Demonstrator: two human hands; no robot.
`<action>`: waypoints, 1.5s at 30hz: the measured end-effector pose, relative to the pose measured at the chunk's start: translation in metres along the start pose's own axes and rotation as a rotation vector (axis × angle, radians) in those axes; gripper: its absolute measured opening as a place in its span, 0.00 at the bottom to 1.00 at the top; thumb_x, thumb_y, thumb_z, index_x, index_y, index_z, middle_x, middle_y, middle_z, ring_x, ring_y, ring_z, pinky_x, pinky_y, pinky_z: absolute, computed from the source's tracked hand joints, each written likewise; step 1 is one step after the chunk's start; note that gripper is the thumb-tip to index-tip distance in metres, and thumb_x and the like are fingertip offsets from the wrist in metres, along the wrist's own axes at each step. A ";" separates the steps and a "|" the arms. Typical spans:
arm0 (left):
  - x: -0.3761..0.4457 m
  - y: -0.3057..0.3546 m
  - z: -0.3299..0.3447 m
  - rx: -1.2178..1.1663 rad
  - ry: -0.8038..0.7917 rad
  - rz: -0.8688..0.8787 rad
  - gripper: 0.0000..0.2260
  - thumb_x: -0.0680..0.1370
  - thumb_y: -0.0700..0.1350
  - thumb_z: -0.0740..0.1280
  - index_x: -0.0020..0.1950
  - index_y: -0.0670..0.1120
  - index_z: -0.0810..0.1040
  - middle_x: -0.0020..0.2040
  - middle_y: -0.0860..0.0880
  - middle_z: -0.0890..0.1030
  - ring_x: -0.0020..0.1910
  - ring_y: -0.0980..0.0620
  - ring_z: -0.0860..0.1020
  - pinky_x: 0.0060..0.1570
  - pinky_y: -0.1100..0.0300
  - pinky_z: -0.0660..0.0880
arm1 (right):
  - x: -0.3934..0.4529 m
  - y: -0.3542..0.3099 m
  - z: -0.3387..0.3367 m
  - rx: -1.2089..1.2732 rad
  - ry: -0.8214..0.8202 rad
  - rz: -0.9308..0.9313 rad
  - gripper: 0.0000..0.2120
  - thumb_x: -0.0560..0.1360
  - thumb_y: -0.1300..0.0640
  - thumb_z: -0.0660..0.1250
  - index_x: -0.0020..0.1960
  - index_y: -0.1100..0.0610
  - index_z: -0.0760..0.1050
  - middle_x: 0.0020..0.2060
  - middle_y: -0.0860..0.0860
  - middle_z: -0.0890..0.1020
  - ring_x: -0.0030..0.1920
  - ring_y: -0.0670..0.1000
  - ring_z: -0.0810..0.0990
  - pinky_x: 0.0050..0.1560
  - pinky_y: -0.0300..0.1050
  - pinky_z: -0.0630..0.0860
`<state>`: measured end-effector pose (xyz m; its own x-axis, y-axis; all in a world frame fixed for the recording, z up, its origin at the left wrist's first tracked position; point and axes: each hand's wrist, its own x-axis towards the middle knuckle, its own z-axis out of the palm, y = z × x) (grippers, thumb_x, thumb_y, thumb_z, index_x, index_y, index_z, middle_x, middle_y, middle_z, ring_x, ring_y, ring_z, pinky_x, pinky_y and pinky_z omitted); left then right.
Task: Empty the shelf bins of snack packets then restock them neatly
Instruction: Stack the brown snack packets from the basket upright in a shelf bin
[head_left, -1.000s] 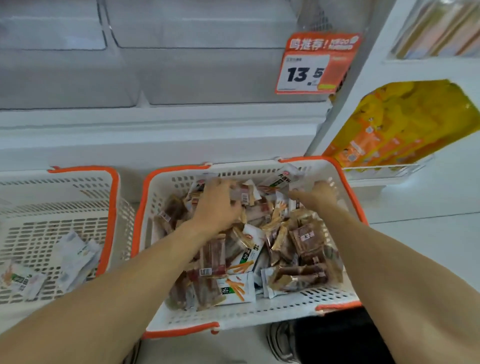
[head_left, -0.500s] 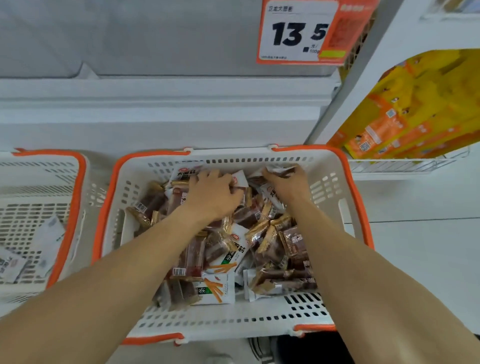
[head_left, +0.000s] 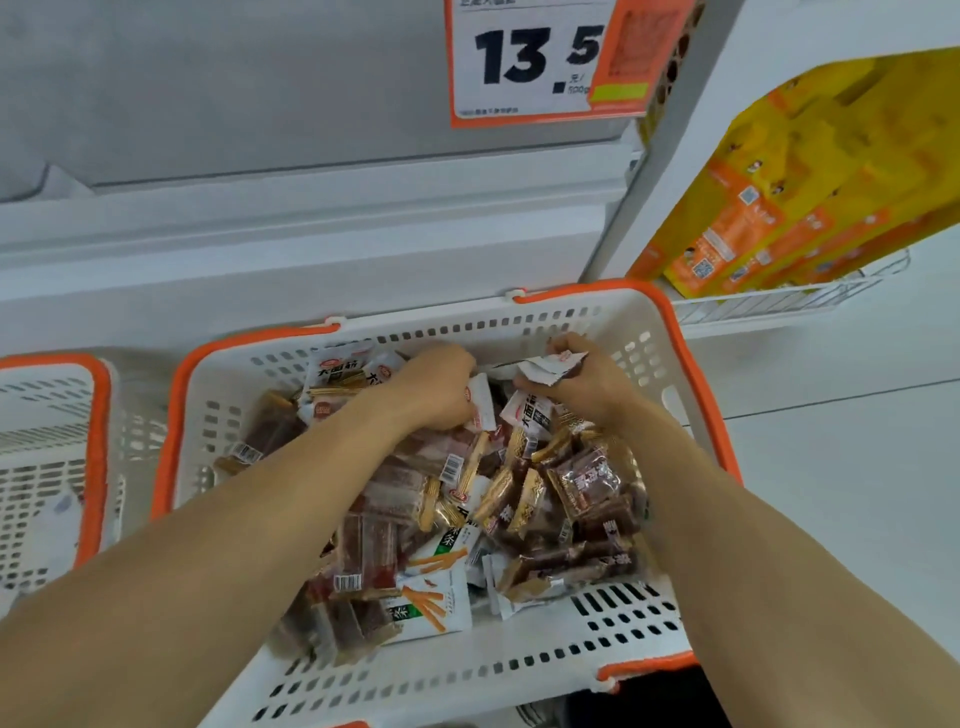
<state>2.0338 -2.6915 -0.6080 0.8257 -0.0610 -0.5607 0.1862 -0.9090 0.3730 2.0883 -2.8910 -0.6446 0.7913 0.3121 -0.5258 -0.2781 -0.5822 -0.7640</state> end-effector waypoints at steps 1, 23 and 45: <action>0.004 0.001 -0.002 -0.006 -0.005 0.017 0.05 0.75 0.41 0.72 0.51 0.46 0.80 0.45 0.50 0.80 0.43 0.52 0.78 0.36 0.62 0.71 | 0.003 0.002 -0.003 0.002 -0.020 0.009 0.23 0.65 0.47 0.82 0.51 0.53 0.74 0.45 0.49 0.83 0.46 0.51 0.82 0.46 0.47 0.78; -0.029 0.009 0.003 -0.398 0.056 0.104 0.29 0.79 0.43 0.71 0.77 0.55 0.63 0.72 0.53 0.71 0.63 0.52 0.77 0.58 0.57 0.76 | -0.028 -0.025 0.007 -0.524 -0.086 -0.034 0.21 0.67 0.52 0.81 0.57 0.53 0.81 0.51 0.50 0.85 0.53 0.54 0.82 0.58 0.51 0.79; -0.109 -0.003 -0.062 -0.714 0.702 0.075 0.06 0.78 0.48 0.71 0.54 0.49 0.81 0.46 0.58 0.82 0.45 0.60 0.80 0.36 0.74 0.72 | -0.096 -0.142 -0.036 0.062 -0.091 -0.343 0.15 0.69 0.53 0.79 0.52 0.58 0.82 0.41 0.56 0.87 0.41 0.52 0.87 0.45 0.47 0.81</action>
<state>1.9764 -2.6564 -0.5027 0.9327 0.3584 -0.0401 0.2060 -0.4381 0.8750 2.0714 -2.8653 -0.4724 0.7932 0.5489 -0.2638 -0.0393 -0.3861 -0.9216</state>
